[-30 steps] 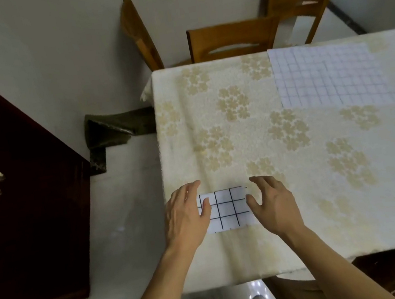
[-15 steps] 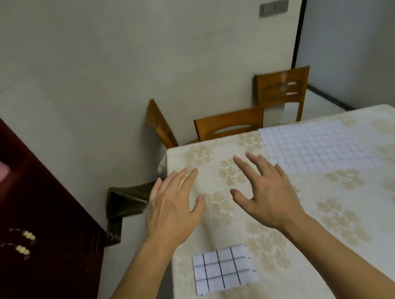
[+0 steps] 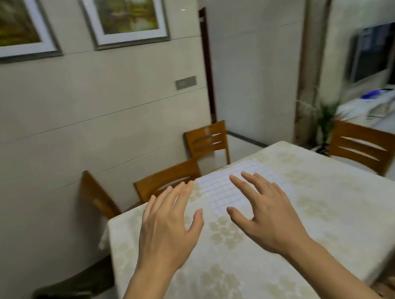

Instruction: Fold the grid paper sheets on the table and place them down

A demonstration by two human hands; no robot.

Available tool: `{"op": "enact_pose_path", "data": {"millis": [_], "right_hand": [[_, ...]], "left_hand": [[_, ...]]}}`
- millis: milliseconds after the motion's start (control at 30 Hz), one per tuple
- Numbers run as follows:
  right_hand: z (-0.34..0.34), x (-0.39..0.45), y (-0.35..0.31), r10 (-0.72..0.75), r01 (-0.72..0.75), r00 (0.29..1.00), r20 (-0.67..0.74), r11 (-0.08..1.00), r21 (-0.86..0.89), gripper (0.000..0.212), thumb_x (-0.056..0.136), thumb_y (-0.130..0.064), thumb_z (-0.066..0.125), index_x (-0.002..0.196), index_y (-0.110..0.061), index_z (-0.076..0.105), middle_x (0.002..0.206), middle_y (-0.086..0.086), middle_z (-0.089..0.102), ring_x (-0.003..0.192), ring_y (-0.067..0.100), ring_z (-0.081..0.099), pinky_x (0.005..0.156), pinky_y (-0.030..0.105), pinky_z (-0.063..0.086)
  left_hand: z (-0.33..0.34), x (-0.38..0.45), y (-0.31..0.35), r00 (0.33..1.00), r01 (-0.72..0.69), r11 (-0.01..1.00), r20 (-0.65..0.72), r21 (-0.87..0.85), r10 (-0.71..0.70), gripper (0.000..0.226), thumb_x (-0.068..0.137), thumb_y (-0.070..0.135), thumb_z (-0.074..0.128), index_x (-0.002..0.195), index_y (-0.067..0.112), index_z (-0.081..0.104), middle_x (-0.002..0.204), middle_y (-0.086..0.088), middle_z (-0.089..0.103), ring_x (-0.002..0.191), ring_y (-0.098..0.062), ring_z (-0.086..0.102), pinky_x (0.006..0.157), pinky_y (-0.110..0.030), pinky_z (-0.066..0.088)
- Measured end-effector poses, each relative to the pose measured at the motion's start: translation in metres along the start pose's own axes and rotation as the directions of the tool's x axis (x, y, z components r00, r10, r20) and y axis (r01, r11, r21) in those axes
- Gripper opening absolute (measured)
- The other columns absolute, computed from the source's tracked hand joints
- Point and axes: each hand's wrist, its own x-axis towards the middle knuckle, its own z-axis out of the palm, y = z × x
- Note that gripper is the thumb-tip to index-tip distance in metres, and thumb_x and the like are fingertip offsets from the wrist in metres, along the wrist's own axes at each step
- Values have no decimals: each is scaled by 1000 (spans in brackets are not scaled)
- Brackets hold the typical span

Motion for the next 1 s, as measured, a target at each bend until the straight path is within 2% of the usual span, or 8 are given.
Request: {"op": "enact_pose_path", "data": {"millis": [100, 233, 400, 533, 667, 733, 1000], "right_hand": [[-19, -20, 30, 121, -124, 991, -51, 991, -45, 73, 83, -71, 23, 151, -44, 22, 161, -10, 23, 150, 15, 17, 121, 46, 19], [-52, -54, 64, 291, -305, 948, -128, 946, -108, 73, 83, -72, 22, 151, -45, 20, 161, -12, 22, 149, 15, 17, 122, 45, 19], [-95, -110, 96, 470, -513, 849, -243, 842, -165, 77, 80, -73, 21, 151, -44, 23, 160, -11, 25, 149, 15, 20, 120, 46, 23], [-124, -164, 116, 574, -643, 755, -318, 745, -181, 76, 80, -74, 25, 150, -44, 25, 157, -10, 29, 144, 15, 27, 116, 48, 30], [-146, -215, 134, 643, -736, 655, -397, 662, -140, 73, 81, -71, 30, 148, -42, 30, 153, -9, 36, 140, 16, 35, 114, 47, 33], [-153, -238, 144, 667, -771, 607, -433, 627, -115, 73, 81, -71, 32, 148, -40, 33, 151, -8, 39, 139, 16, 37, 113, 46, 35], [-181, -317, 193, 735, -842, 465, -493, 540, 11, 78, 78, -73, 27, 148, -40, 33, 153, -11, 37, 141, 14, 34, 114, 45, 34]], "left_hand": [[21, 12, 30, 995, -89, 994, 32, -69, 91, 64, 89, 61, 30, 147, 35, 42, 150, 12, 47, 141, -12, 39, 118, -37, 24], [53, 23, 78, 967, -225, 955, 73, -193, 242, 61, 91, 59, 36, 147, 36, 40, 149, 11, 48, 139, -13, 42, 115, -45, 37], [88, 21, 153, 889, -386, 852, 103, -354, 446, 63, 90, 62, 33, 147, 37, 40, 149, 11, 48, 139, -14, 42, 118, -43, 30], [110, 6, 210, 800, -481, 749, 120, -457, 587, 61, 91, 59, 34, 148, 37, 38, 150, 13, 46, 141, -12, 39, 119, -39, 25], [117, -19, 261, 720, -531, 652, 118, -541, 684, 64, 90, 59, 29, 148, 35, 40, 149, 12, 47, 141, -12, 38, 120, -41, 29], [119, -31, 284, 690, -540, 618, 119, -571, 713, 68, 88, 62, 23, 148, 36, 38, 150, 15, 44, 142, -9, 35, 121, -39, 25], [130, -77, 371, 640, -531, 586, 164, -611, 751, 65, 88, 64, 28, 147, 39, 38, 148, 19, 44, 140, -4, 35, 120, -40, 28]]}}
